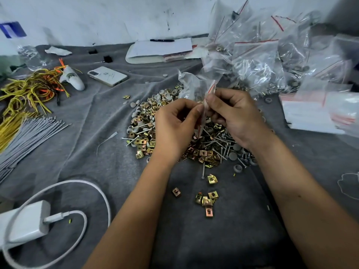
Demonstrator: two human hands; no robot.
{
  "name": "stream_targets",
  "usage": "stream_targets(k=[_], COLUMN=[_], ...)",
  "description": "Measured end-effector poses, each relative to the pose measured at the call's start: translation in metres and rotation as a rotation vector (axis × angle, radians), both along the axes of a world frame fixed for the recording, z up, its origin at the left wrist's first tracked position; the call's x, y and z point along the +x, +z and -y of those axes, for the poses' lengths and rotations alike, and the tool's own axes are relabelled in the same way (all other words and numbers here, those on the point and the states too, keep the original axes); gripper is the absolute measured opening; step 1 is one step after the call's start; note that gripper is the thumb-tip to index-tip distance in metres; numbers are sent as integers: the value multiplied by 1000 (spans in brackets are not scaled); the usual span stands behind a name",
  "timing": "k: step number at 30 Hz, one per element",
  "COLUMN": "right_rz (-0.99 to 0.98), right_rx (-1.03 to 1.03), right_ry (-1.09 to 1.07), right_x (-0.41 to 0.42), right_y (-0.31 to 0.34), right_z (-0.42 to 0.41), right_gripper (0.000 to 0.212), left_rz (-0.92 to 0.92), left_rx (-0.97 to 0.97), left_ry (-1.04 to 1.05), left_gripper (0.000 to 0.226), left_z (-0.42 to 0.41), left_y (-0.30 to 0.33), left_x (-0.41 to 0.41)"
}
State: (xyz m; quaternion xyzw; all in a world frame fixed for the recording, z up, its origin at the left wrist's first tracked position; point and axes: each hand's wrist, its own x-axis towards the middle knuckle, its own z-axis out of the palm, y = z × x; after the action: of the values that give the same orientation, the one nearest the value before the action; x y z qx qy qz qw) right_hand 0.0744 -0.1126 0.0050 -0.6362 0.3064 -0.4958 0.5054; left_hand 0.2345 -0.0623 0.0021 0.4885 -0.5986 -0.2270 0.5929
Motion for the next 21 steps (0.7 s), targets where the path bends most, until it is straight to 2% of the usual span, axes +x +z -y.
stream_targets(k=[4,7,10,14,17,21], right_rz=[-24,-235,-274,-247,-236,-239], right_rx=[-50,-248,-276,-305,-347,-416], right_ry=[-20,-222,-332,-339,-366,-544], right_x=[-4,-3,2,7,7,-1], right_y=[1,0,0,-2,-1,3], right_z=[0,-1,-2,-5,-4,-2], right_gripper=[19,25,17,15,22,19], left_rz=[188,241,336,479,447,301], left_rx=[-137,-249,-233,-173,-205,-266], left_ry=[205,344,283,182,246,432], left_gripper=[13,10,8,17,20,12], left_z=[-1,-1,-1,-2,-4,-6], left_y=[0,0,-1,-2,-1,10], left_x=[2,6,4,-5,-4,14])
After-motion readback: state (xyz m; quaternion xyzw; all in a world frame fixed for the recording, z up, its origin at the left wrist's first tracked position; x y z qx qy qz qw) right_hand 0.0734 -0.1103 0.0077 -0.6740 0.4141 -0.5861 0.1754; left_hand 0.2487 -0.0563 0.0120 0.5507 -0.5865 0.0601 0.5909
